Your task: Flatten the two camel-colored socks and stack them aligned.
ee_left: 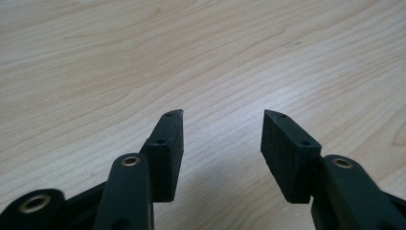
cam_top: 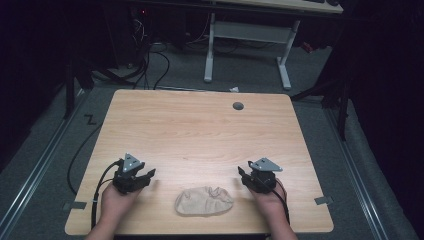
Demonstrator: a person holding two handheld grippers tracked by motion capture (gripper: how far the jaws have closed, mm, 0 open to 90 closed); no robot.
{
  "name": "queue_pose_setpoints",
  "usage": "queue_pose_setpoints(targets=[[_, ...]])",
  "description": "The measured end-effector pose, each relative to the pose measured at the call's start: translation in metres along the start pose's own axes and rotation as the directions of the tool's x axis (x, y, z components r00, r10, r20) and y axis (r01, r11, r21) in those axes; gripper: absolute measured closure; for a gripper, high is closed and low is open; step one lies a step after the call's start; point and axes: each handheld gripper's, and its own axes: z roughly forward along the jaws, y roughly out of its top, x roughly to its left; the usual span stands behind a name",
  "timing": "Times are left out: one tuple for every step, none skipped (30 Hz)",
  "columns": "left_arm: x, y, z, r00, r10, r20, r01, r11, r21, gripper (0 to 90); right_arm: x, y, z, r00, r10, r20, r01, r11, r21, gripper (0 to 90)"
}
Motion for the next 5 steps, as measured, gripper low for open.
queue_pose_setpoints(targets=[[-0.0023, 0.0, -0.0008, 1.0, 0.01, -0.001, -0.01, 1.0, -0.001, 50.1, 0.0001, 0.0002, -0.0014, 1.0, 0.003, -0.004, -0.003, 1.0, -0.005, 52.9], [-0.0038, -0.0004, -0.0019, 0.9998, 0.018, -0.001, -0.018, 0.9998, -0.001, 50.0, 0.0004, 0.0006, -0.0025, 1.0, 0.0, -0.004, 0.0, 1.0, -0.01, 52.9], [-0.0048, -0.0009, -0.0031, 0.9998, 0.019, 0.0, -0.019, 0.9998, -0.001, 50.0, 0.0005, 0.001, -0.0028, 1.0, -0.003, -0.005, 0.003, 1.0, -0.013, 52.7], [-0.0054, -0.0018, -0.005, 0.9998, 0.021, -0.002, -0.021, 0.9998, 0.002, 50.0, 0.0006, 0.0011, -0.0027, 1.0, -0.001, -0.01, 0.001, 1.0, -0.011, 52.5], [-0.0055, -0.0023, -0.0062, 0.9998, 0.021, -0.003, -0.021, 0.9998, 0.002, 50.0, 0.0008, 0.0009, -0.0023, 0.9999, -0.005, -0.012, 0.004, 1.0, -0.007, 52.2]])
